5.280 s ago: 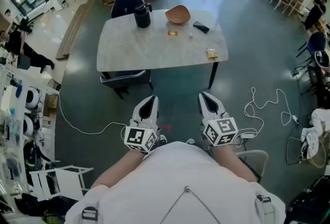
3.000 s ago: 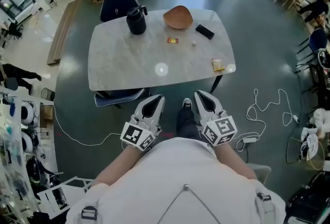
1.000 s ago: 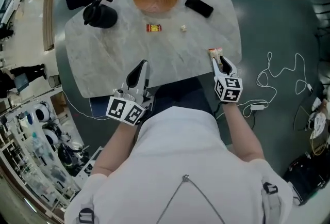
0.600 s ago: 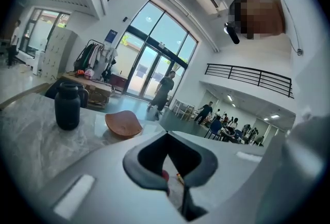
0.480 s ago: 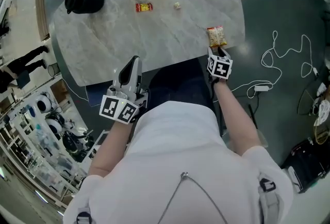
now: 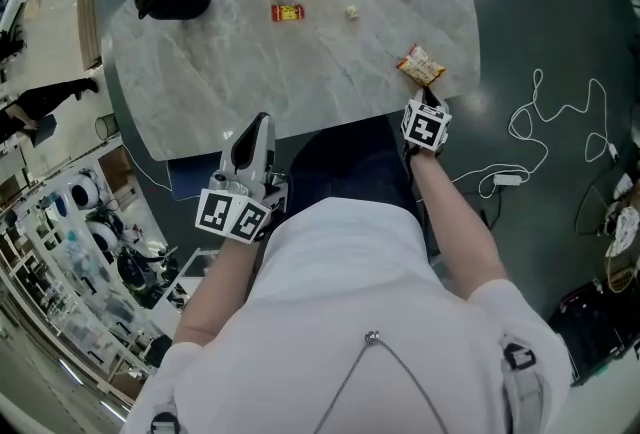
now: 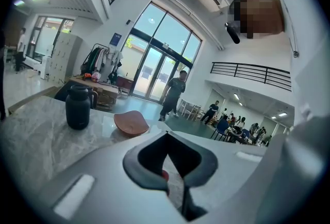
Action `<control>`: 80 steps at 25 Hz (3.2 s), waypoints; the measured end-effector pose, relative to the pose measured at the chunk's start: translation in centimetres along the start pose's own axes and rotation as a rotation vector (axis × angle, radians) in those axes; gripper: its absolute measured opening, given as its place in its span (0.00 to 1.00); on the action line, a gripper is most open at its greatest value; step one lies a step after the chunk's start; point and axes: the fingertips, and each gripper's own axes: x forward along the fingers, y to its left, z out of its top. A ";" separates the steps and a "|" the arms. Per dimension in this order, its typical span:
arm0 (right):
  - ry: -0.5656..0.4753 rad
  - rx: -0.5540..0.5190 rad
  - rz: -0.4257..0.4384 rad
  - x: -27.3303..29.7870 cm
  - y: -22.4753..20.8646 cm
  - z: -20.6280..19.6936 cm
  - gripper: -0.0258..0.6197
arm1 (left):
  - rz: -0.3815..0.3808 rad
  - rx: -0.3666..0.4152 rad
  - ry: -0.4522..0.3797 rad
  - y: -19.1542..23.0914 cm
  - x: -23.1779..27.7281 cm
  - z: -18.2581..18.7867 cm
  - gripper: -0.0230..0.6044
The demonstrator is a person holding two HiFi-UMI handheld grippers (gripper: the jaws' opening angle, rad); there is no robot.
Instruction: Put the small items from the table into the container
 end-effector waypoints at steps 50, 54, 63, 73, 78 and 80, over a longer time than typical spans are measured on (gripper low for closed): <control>-0.595 -0.329 0.575 -27.2 19.6 23.1 0.09 | 0.275 0.089 -0.416 2.6 -7.3 11.9 0.04; -0.575 -0.309 0.563 -25.9 20.0 23.5 0.09 | 0.269 0.102 -0.387 3.4 -6.8 12.0 0.04; -0.582 -0.279 0.509 -22.9 23.6 25.8 0.09 | 0.195 0.093 -0.355 9.7 -3.1 13.8 0.04; -0.578 -0.210 0.475 -21.6 26.9 27.6 0.09 | 0.097 0.060 -0.313 13.8 1.4 15.5 0.04; -0.495 -0.284 0.448 -18.2 25.7 28.5 0.09 | 0.129 0.003 -0.315 13.1 2.4 15.5 0.04; -0.453 -0.304 0.440 -16.1 25.5 29.6 0.09 | 0.142 0.000 -0.305 13.0 2.7 15.1 0.04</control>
